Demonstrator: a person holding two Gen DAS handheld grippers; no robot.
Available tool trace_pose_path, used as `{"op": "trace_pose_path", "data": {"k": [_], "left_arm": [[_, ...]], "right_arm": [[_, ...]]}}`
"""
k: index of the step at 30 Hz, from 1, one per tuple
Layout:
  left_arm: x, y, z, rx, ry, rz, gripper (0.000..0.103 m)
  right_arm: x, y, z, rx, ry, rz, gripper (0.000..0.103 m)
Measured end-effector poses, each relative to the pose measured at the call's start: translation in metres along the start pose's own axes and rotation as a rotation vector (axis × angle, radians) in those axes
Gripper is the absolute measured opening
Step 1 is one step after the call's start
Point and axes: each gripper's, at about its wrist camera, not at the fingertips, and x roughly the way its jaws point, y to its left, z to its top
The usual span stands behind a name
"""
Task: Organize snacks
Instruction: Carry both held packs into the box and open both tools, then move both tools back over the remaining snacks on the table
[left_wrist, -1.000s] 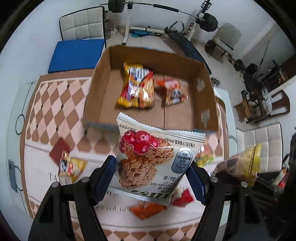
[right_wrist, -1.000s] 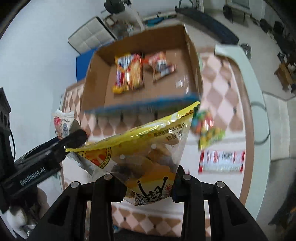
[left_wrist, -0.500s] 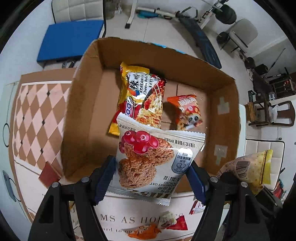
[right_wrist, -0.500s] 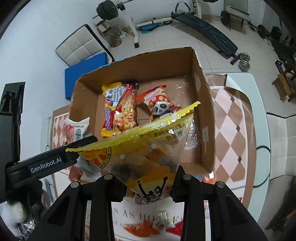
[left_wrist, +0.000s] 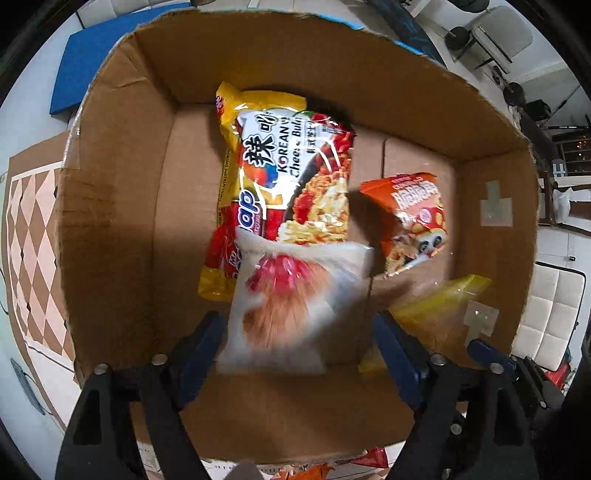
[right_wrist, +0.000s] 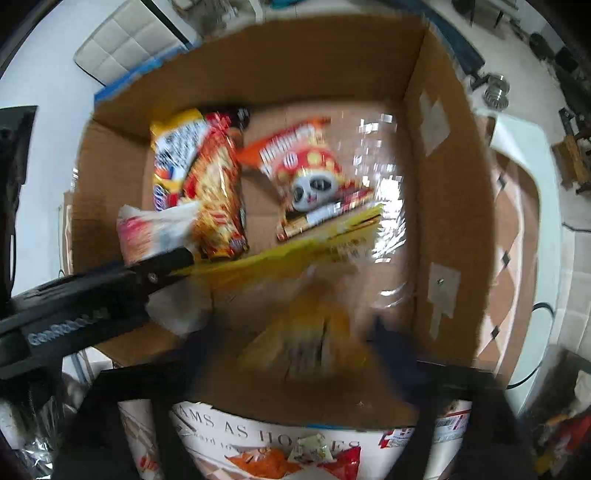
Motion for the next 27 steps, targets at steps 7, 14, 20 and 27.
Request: {"op": "trace_pose_path", "data": {"k": [7, 14, 20, 27], "left_arm": [[-0.003, 0.010, -0.005, -0.002, -0.019, -0.001, 0.090], [-0.041, 0.011, -0.027, 0.041, -0.194, 0.058, 0.090], [-0.081, 0.012, -0.054, 0.051, -0.304, 0.045, 0.090], [-0.117, 0.005, -0.109, 0.067, -0.429, 0.044, 0.090]], "right_arm": [[0.009, -0.003, 0.001, -0.016, 0.006, -0.052, 0.097], [-0.012, 0.001, -0.011, -0.037, -0.105, -0.098, 0.098], [-0.046, 0.003, -0.032, -0.040, -0.212, -0.114, 0.098], [-0.090, 0.009, -0.076, -0.031, -0.297, -0.072, 0.098]]}}
